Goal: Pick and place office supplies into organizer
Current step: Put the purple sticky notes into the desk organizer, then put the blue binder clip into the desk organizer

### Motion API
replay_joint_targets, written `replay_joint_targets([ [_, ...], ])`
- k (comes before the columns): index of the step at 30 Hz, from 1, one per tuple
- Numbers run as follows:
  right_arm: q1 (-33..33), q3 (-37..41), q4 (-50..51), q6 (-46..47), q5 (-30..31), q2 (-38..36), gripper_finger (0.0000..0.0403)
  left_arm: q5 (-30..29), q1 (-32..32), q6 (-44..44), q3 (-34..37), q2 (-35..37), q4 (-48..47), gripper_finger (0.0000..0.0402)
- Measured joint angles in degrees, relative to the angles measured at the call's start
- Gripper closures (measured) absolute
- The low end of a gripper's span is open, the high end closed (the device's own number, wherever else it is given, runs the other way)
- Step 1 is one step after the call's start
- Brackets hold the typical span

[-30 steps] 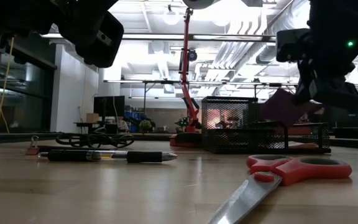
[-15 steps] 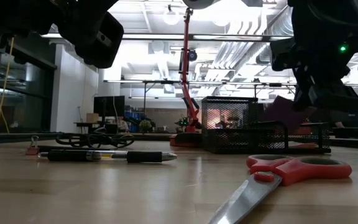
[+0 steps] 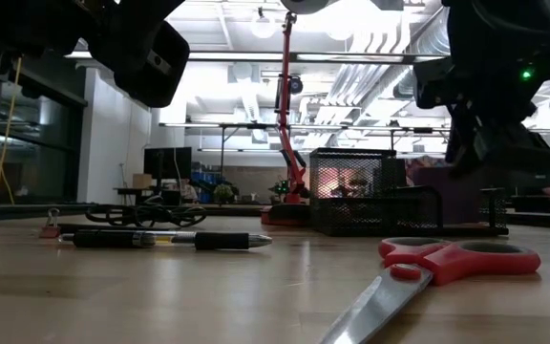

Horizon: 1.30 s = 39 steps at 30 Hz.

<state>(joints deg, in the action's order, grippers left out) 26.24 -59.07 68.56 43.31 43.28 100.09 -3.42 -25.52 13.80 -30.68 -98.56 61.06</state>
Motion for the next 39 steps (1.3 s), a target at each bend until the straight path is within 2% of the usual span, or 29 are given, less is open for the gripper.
replay_joint_targets([
  [10, 1.62, -0.04, -6.62, -6.80, -8.79, 0.00, 0.0229, -0.04, 0.00, -0.46, 0.00, 0.00, -0.21, 0.0228],
  [15, 1.21, -0.04, -5.89, -8.35, -5.27, 0.02, 0.0232, -0.67, 0.00, -0.77, 0.00, 0.00, -0.42, 0.0228],
  [22, -3.07, -0.07, -5.39, -10.52, -2.31, 0.02, 0.0242, -1.73, 0.00, -1.42, 0.00, 0.00, -1.27, 0.0228],
  [29, -1.72, -0.07, 1.12, 1.23, -1.40, 0.00, 0.0255, -3.13, 0.00, -1.55, 0.00, 0.00, -3.37, 0.0228],
  [33, 1.69, -0.07, 1.72, 7.09, -1.47, -0.79, 0.0260, -7.17, 0.00, -0.45, 0.00, 0.00, -4.67, 0.0228],
  [39, 8.81, -0.11, 1.62, 18.71, -4.94, -2.97, 0.0261, -9.09, 0.00, -0.46, 0.00, 0.00, -5.84, 0.0228],
])
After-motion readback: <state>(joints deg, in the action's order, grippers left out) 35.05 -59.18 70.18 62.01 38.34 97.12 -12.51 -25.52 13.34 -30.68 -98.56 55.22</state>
